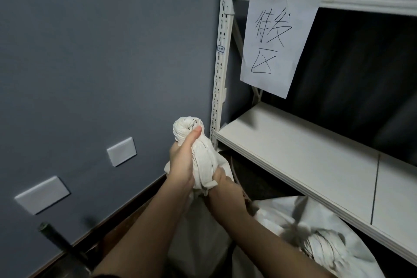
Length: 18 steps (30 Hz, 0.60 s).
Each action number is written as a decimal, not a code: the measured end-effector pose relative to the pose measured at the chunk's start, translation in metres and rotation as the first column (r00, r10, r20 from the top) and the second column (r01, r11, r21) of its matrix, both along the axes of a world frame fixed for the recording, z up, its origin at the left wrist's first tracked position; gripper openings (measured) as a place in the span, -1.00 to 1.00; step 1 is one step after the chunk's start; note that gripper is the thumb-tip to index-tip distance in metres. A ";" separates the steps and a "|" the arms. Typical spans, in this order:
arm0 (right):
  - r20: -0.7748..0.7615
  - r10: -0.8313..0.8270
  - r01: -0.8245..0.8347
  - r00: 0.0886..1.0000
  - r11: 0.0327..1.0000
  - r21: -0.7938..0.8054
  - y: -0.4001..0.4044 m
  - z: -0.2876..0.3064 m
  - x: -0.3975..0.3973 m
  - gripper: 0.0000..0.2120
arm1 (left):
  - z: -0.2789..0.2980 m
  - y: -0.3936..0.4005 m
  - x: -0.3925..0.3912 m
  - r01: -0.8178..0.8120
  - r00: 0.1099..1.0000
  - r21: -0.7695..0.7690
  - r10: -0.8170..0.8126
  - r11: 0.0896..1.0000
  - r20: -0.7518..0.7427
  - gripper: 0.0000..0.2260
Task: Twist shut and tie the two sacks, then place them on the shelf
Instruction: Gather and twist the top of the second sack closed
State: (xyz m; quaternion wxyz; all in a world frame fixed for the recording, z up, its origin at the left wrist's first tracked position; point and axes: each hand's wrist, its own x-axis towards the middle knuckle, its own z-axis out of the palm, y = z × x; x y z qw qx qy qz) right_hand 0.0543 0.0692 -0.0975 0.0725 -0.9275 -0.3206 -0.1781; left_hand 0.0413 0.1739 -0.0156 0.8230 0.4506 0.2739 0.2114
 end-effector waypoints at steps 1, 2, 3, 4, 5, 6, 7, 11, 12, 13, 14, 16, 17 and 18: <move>-0.099 0.032 -0.030 0.995 0.999 0.020 -0.003 0.000 -0.001 -0.51 | 0.000 0.001 0.000 0.006 1.000 0.029 -0.006 1.000 -0.003 -0.55; -0.189 0.089 -0.077 0.978 0.995 0.070 -0.008 0.006 0.001 -0.43 | -0.001 0.003 -0.001 0.005 1.000 0.066 -0.005 0.998 -0.004 -0.61; -0.334 0.125 -0.102 0.934 0.991 0.085 -0.013 0.011 0.010 -0.38 | -0.001 0.004 0.000 0.001 1.000 0.106 0.000 0.994 -0.005 -0.64; -0.551 0.140 -0.111 0.823 0.990 0.087 -0.019 0.025 0.017 -0.37 | 0.000 0.006 0.000 -0.002 1.000 0.139 0.003 0.990 -0.001 -0.63; -0.744 0.166 -0.108 0.647 0.986 0.125 -0.025 0.039 0.028 -0.38 | 0.001 0.007 0.000 -0.004 1.000 0.160 0.004 0.987 0.004 -0.60; -0.850 0.232 -0.096 0.473 0.973 0.211 -0.034 0.052 0.035 -0.43 | 0.003 0.008 -0.001 -0.004 1.000 0.176 0.001 0.984 0.014 -0.56; -0.881 0.302 -0.050 0.363 0.951 0.305 -0.041 0.063 0.042 -0.47 | 0.004 0.009 -0.001 0.000 1.000 0.190 -0.004 0.982 0.018 -0.54; -0.820 0.358 0.081 0.447 0.896 0.436 -0.053 0.092 0.053 -0.17 | 0.004 0.010 -0.004 0.073 0.997 0.249 -0.079 0.966 0.013 -0.58; -0.789 0.396 0.116 0.469 0.858 0.500 -0.050 0.094 0.053 -0.12 | 0.005 0.010 -0.005 0.098 0.994 0.263 -0.107 0.960 0.020 -0.62; -0.778 0.414 0.141 0.472 0.836 0.530 -0.043 0.095 0.051 -0.04 | 0.005 0.009 -0.006 0.117 0.992 0.275 -0.128 0.954 0.022 -0.67; -0.763 0.419 0.127 0.492 0.832 0.540 -0.036 0.097 0.046 0.03 | 0.006 0.007 -0.006 0.134 0.989 0.283 -0.147 0.950 0.025 -0.72; -0.750 0.408 0.060 0.521 0.859 0.509 -0.019 0.084 0.036 0.15 | 0.007 0.004 -0.008 0.164 0.984 0.304 -0.179 0.938 0.022 -0.77; -0.738 0.418 0.053 0.529 0.852 0.520 -0.013 0.075 0.033 0.15 | 0.006 0.002 -0.009 0.172 0.983 0.312 -0.185 0.935 0.012 -0.77; -0.722 0.426 0.060 0.545 0.840 0.540 -0.007 0.068 0.030 0.13 | 0.005 0.001 -0.010 0.182 0.981 0.302 -0.193 0.936 0.005 -0.75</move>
